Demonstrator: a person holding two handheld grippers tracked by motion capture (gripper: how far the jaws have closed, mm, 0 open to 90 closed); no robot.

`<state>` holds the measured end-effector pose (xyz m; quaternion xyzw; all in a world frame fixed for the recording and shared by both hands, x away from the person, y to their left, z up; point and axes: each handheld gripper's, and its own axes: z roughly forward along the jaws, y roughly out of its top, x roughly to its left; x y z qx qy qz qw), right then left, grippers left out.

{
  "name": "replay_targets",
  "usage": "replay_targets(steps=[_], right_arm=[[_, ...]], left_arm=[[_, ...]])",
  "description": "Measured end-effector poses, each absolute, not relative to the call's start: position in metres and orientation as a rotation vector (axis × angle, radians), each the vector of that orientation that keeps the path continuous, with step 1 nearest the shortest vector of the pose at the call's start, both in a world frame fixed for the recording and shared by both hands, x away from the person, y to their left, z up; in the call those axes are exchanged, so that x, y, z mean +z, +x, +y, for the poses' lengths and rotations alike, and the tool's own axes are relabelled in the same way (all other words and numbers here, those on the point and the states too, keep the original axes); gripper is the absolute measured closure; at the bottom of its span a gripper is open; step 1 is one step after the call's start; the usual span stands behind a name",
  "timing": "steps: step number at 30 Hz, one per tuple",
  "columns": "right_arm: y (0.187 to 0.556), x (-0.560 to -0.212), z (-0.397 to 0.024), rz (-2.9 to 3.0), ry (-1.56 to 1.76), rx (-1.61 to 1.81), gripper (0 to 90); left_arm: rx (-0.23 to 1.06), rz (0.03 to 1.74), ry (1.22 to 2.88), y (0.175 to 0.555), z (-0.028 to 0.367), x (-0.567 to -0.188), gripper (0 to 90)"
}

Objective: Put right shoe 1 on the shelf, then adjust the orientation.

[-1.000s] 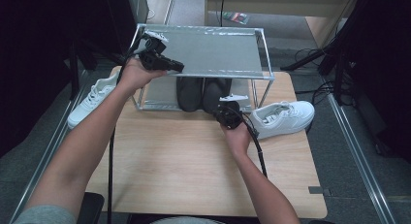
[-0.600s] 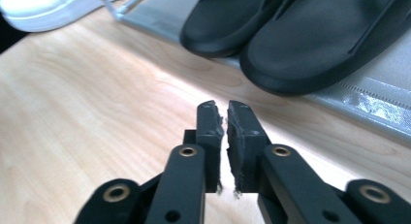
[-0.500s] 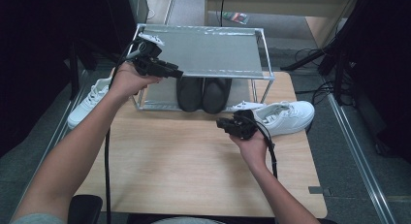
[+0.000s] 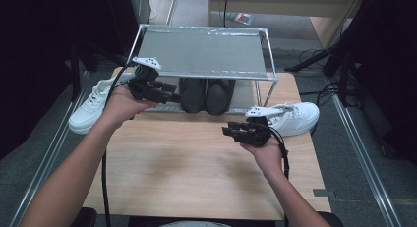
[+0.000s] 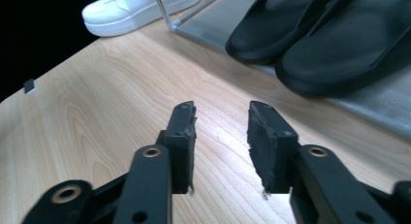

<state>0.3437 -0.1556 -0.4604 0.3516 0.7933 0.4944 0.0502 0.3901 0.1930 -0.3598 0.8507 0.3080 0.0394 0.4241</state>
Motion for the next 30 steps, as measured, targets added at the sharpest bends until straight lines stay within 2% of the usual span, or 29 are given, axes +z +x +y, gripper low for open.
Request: replay_targets(steps=[8, 16, 20, 30], right_arm=[[0.336, -0.461, -0.173, 2.425, 1.061, 1.459, 58.7], [0.331, -0.463, -0.18, 2.456, 1.053, 1.42, 57.0], [0.328, -0.467, -0.182, 2.452, 1.074, 1.436, 57.0], [0.328, -0.468, -0.179, 2.438, 1.055, 1.423, 56.6]], left_arm=[[0.061, 0.798, 2.121, 0.374, 0.203, -0.398, 39.1], [0.041, 0.801, 2.1, 0.361, 0.209, -0.425, 39.1], [0.013, 0.822, 2.107, 0.359, 0.214, -0.434, 39.9], [0.048, 0.88, 2.104, 0.355, 0.238, -0.447, 40.4]])
